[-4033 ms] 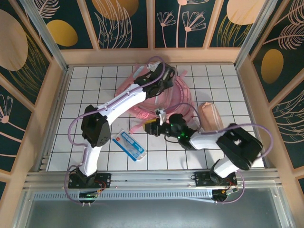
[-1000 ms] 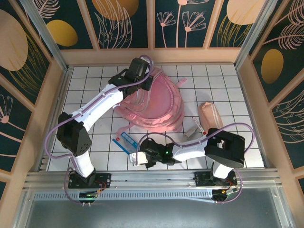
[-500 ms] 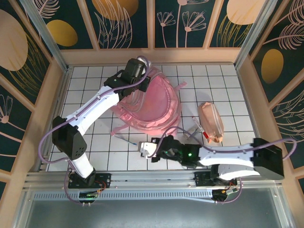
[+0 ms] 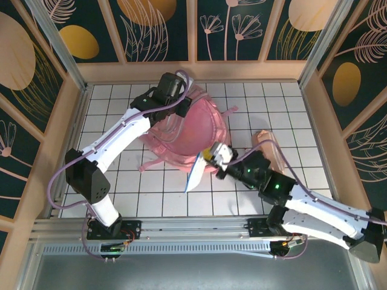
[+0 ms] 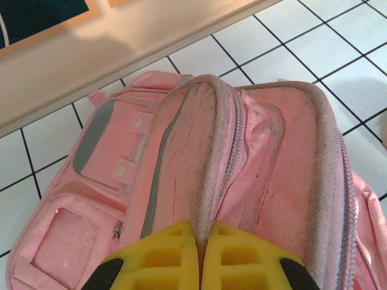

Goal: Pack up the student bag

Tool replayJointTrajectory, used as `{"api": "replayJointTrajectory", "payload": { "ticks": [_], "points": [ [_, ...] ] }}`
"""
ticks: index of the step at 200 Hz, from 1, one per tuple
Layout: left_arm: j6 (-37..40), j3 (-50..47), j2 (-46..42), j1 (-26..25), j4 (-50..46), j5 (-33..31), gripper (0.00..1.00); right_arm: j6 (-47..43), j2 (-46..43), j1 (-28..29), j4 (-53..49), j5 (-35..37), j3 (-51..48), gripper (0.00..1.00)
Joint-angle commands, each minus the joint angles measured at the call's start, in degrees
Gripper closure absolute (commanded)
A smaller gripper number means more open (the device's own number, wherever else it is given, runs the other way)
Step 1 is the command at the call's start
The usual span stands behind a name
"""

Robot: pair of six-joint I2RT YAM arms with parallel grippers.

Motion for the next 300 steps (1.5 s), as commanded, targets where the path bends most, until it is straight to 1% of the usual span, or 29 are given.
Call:
{"api": "replayJointTrajectory", "payload": {
  "ticks": [1,28,36,57,72,93,113,123,141,164,171,186,198,204,219,225,237,271,288,300],
  "points": [
    [-0.29,3.08,-3.08,0.47,3.66,1.67,1.0,1.63,2.45,-6.03,0.8,-0.51,2.52,1.0],
    [-1.33,2.47,-3.31,0.54,4.23,3.42,1.0,3.87,7.03,-11.63,6.27,-1.51,3.77,1.0],
    [-1.62,2.21,-3.42,0.54,4.44,4.06,1.0,4.23,8.67,-12.38,7.6,-3.16,4.31,1.0],
    [-2.4,1.54,-3.64,0.54,5.53,5.02,1.0,3.48,13.19,-12.73,11.7,-2.04,4.58,1.0],
    [-2.66,2.03,-3.29,0.54,5.49,5.79,1.0,1.81,16.47,-12.71,14.04,1.82,4.39,1.0],
    [-3.18,3.2,-2.53,0.51,4.66,6.59,1.0,-3.25,19.65,-11.56,18.33,9.18,2.81,1.0],
    [-3.63,3.42,-2.27,0.52,4.85,7.52,1.0,-14.45,20.57,-8.1,22.15,16.57,0.28,1.0],
    [-3.76,3.47,-2.13,0.54,5.01,7.66,1.0,-19.31,19.82,-6.2,23.78,17.77,-1.92,1.0],
    [-4.28,4.49,-1.79,0.51,4.54,7.54,1.0,-25.93,17.91,-2.92,23.63,16.33,-5.28,1.0],
    [-5.41,6.11,-1.54,0.51,3.79,7.05,1.0,-28.35,18.92,-0.52,18.22,14.38,-6.69,1.0],
    [-5.39,6.68,-1.31,0.49,3.3,7.05,1.0,-28.96,19.37,-0.18,16.16,12.52,-7.02,1.0],
    [-5.6,8.04,-0.85,0.55,1.85,6.83,1.0,-29.93,19.97,0.61,10.42,6.21,-5.9,1.0],
    [-5.74,9.08,-0.88,0.55,0.56,6.63,1.0,-29.28,20.79,0.89,6.92,2.61,-4.3,1.0],
    [-5.96,9.58,0.89,0.5,-0.09,6.71,1.0,-28.83,21.38,0.87,5.24,1.24,-3.39,1.0],
    [-6.56,10.68,1.72,0.5,-1.47,7.06,1.0,-27.81,22.58,0.93,1.9,-1.5,-2.0,0.97],
    [-6.95,11.09,1.97,0.52,-1.86,7.23,1.0,-27.42,22.76,0.91,0.91,-4.87,-1.87,0.96],
    [-7.78,11.66,2.3,0.49,-2.35,7.86,1.0,-25.97,23.42,0.83,-0.74,-8.54,-1.36,0.95],
    [-8.65,12.13,2.47,0.54,-2.67,9.03,1.0,-22.85,26.73,0.82,-8.15,-19.08,2.27,1.0],
    [-8.73,12.61,2.59,0.53,-3.08,8.98,1.0,-21.89,27.35,0.94,-7.86,-18.2,2.51,1.0],
    [-8.82,12.82,2.64,0.55,-3.08,9.06,1.0,-21.09,26.64,0.84,-4.51,-13.22,1.87,1.0]
  ]
}}
